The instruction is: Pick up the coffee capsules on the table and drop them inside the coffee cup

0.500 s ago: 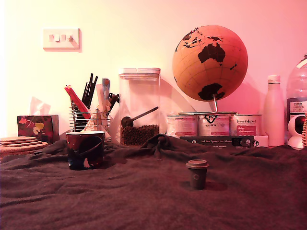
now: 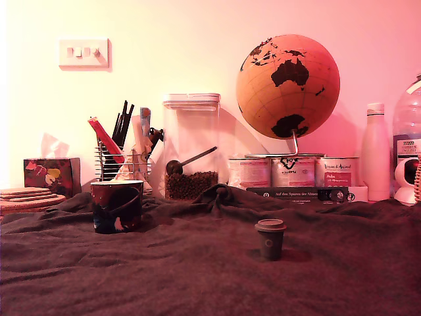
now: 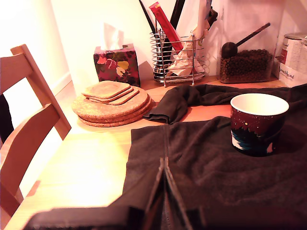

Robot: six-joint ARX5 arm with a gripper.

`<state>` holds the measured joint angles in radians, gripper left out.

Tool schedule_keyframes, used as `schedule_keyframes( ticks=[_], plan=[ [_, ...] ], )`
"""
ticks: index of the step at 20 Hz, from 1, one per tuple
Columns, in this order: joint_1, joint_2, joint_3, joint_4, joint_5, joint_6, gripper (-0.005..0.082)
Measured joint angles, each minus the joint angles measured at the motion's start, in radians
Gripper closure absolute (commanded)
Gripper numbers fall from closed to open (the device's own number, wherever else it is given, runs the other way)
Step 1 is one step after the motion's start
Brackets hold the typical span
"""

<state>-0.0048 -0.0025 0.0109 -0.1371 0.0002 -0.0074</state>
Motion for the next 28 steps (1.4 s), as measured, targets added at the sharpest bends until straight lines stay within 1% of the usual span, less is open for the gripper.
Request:
schedule_keyframes(
  ticks=[2, 4, 8, 9, 11, 13, 15, 17, 19, 23, 24, 26, 28],
  plan=[
    [0.000, 0.000, 0.000, 0.006, 0.000, -0.001, 0.0781],
    [0.000, 0.000, 0.000, 0.028, 0.018, -0.022, 0.0781],
    [0.000, 0.000, 0.000, 0.040, 0.052, -0.097, 0.0781],
    [0.000, 0.000, 0.000, 0.046, 0.081, -0.102, 0.0784],
    [0.000, 0.000, 0.000, 0.047, 0.172, -0.134, 0.0788],
    [-0.004, 0.000, 0.000, 0.044, 0.266, -0.147, 0.0788],
    [-0.020, 0.000, 0.000, 0.042, 0.315, -0.154, 0.0788],
    [-0.040, 0.000, 0.000, 0.040, 0.340, -0.177, 0.0788],
    [-0.073, 0.000, 0.000, 0.040, 0.348, -0.178, 0.0788],
    [-0.172, 0.000, 0.006, 0.039, 0.347, -0.182, 0.0788],
    [-0.200, 0.000, 0.007, 0.033, 0.342, -0.193, 0.0788],
    [-0.258, 0.000, 0.007, 0.024, 0.327, -0.198, 0.0788],
    [-0.320, 0.000, 0.008, 0.024, 0.295, -0.199, 0.0788]
  ],
)
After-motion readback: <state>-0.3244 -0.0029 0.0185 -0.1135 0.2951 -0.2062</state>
